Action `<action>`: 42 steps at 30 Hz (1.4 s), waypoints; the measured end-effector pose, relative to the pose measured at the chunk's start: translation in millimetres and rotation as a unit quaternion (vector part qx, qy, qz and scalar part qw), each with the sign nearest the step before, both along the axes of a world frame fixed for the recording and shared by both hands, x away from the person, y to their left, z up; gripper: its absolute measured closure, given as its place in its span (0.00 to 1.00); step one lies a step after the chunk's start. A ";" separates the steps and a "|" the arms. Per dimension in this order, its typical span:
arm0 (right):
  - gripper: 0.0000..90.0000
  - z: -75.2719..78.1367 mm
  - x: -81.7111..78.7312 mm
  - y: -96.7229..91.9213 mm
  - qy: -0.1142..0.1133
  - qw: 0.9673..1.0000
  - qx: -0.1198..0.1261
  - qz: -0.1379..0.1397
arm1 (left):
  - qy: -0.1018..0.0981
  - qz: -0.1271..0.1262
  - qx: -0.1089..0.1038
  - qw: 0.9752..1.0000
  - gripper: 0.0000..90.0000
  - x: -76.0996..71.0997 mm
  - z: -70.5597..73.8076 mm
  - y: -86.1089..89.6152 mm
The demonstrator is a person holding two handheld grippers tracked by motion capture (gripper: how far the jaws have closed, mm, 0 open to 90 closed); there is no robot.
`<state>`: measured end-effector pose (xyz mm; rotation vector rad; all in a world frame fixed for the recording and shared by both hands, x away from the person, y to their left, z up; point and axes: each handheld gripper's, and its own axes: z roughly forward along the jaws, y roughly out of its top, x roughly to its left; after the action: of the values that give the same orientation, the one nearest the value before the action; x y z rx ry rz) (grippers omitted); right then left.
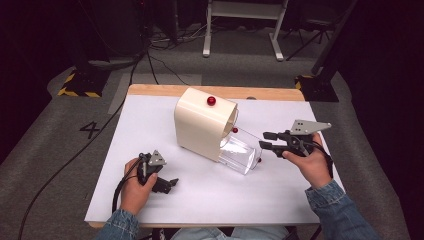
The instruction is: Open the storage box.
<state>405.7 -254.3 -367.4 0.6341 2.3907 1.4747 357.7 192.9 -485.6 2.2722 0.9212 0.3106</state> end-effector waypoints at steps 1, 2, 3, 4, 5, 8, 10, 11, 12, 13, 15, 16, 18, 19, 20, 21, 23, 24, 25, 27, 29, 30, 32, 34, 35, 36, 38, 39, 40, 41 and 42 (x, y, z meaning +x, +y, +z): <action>0.67 0.4 2.5 3.8 -0.001 1.000 0.002 0.002 | 0.000 0.000 0.000 1.000 0.00 -0.1 0.0 0.0; 0.67 0.5 5.5 7.2 -0.004 1.000 0.001 0.004 | 0.000 0.000 0.000 1.000 0.00 -0.1 0.0 0.0; 0.67 0.2 8.6 10.5 -0.004 1.000 0.002 0.004 | -0.001 0.000 0.000 1.000 0.00 -0.2 -0.1 0.0; 0.67 -0.4 12.1 13.6 -0.004 1.000 0.005 0.005 | -0.001 0.000 0.000 1.000 0.00 -0.2 -0.1 0.0; 0.67 -1.1 15.3 16.7 -0.003 1.000 0.009 0.007 | 0.000 0.001 -0.001 1.000 0.00 -0.3 -0.2 0.0; 0.67 -4.2 24.2 26.5 0.000 1.000 0.010 0.012 | -0.001 0.001 -0.001 1.000 0.00 -0.4 -0.3 0.0; 0.67 -7.1 29.6 32.4 -0.001 1.000 0.010 0.016 | 0.000 0.002 -0.002 1.000 0.00 -0.5 -0.4 -0.1; 0.67 -8.7 31.7 35.0 0.002 1.000 0.010 0.018 | -0.001 0.002 -0.003 1.000 0.00 -0.6 -0.5 -0.1; 0.68 -10.6 34.0 37.5 0.001 1.000 0.009 0.019 | -0.001 0.002 -0.003 1.000 0.00 -0.6 -0.5 -0.1; 0.68 -12.3 35.8 40.0 0.003 1.000 0.007 0.020 | -0.001 0.002 -0.003 1.000 0.00 -0.6 -0.5 -0.1; 0.69 -15.5 38.8 44.5 0.006 1.000 0.007 0.023 | -0.001 0.002 -0.003 1.000 0.00 -0.7 -0.5 -0.1; 0.69 -16.8 39.7 46.7 0.007 1.000 0.009 0.024 | -0.001 0.002 -0.003 1.000 0.00 -0.7 -0.5 -0.1; 0.70 -18.6 41.0 50.8 0.008 0.999 0.011 0.029 | -0.001 0.002 -0.002 1.000 0.00 -0.6 -0.4 0.0; 0.70 -19.1 41.6 52.8 0.006 0.999 0.012 0.032 | -0.001 0.002 -0.002 1.000 0.00 -0.6 -0.4 0.0; 0.71 -19.5 42.0 54.7 0.005 0.999 0.012 0.033 | -0.002 0.001 -0.001 1.000 0.00 -0.5 -0.3 0.2; 0.71 -19.8 42.5 56.4 0.004 0.999 0.014 0.034 | -0.001 0.002 -0.003 1.000 0.00 -0.6 -0.5 0.0; 0.72 -21.2 44.2 59.3 0.005 0.999 0.018 0.037 | 0.000 0.002 -0.002 1.000 0.00 -0.6 -0.4 0.0; 0.72 -21.2 44.2 59.3 0.005 0.999 0.018 0.037 | 0.000 0.002 -0.002 1.000 0.00 -0.6 -0.4 0.0; 0.75 -23.2 45.4 61.4 0.009 0.999 0.021 0.039 | -0.001 0.002 -0.003 1.000 0.00 -0.6 -0.5 -0.1; 0.77 -25.3 46.4 63.1 0.011 0.999 0.025 0.042 | 0.000 0.002 -0.003 1.000 0.00 -0.5 -0.5 -0.1; 0.78 -26.1 46.6 64.3 0.012 0.999 0.024 0.043 | 0.000 0.001 -0.002 1.000 0.00 -0.3 -0.3 0.0; 0.79 -26.2 46.5 64.5 0.010 0.999 0.022 0.042 | 0.000 0.001 -0.002 1.000 0.00 -0.3 -0.3 0.0; 0.82 -26.1 46.3 64.2 0.007 0.999 0.023 0.044 | 0.000 0.000 -0.001 1.000 0.00 -0.1 -0.2 0.1; 0.83 -25.3 45.7 64.4 0.000 0.999 0.018 0.044 | 0.000 0.000 -0.001 1.000 0.00 0.0 -0.1 0.2; 0.83 -25.1 45.5 64.6 -0.004 0.999 0.015 0.045 | 0.000 0.000 -0.001 1.000 0.00 0.0 -0.2 0.1; 0.83 -24.8 44.9 64.7 -0.006 0.999 0.014 0.044 | 0.000 0.000 0.000 1.000 0.00 -0.1 -0.1 0.2; 0.83 -24.8 44.4 64.3 -0.008 0.999 0.013 0.045 | -0.001 0.000 -0.001 1.000 0.00 -0.1 -0.1 0.2; 0.83 -24.7 44.1 64.0 -0.007 0.999 0.012 0.046 | 0.000 0.000 -0.001 1.000 0.00 -0.1 -0.1 0.2; 0.83 -24.4 43.5 63.5 -0.007 0.999 0.012 0.046 | 0.000 0.000 -0.001 1.000 0.00 -0.1 -0.2 0.2; 0.83 -24.0 42.6 62.6 -0.009 0.999 0.010 0.047 | 0.000 0.000 -0.001 1.000 0.00 -0.1 -0.2 0.2; 0.83 -23.6 41.8 61.9 -0.008 0.999 0.009 0.048 | -0.001 0.000 -0.001 1.000 0.00 -0.1 -0.1 0.2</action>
<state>447.5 -192.4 -391.0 0.5165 2.4292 1.5348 357.6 193.1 -485.8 2.2708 0.9211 0.3113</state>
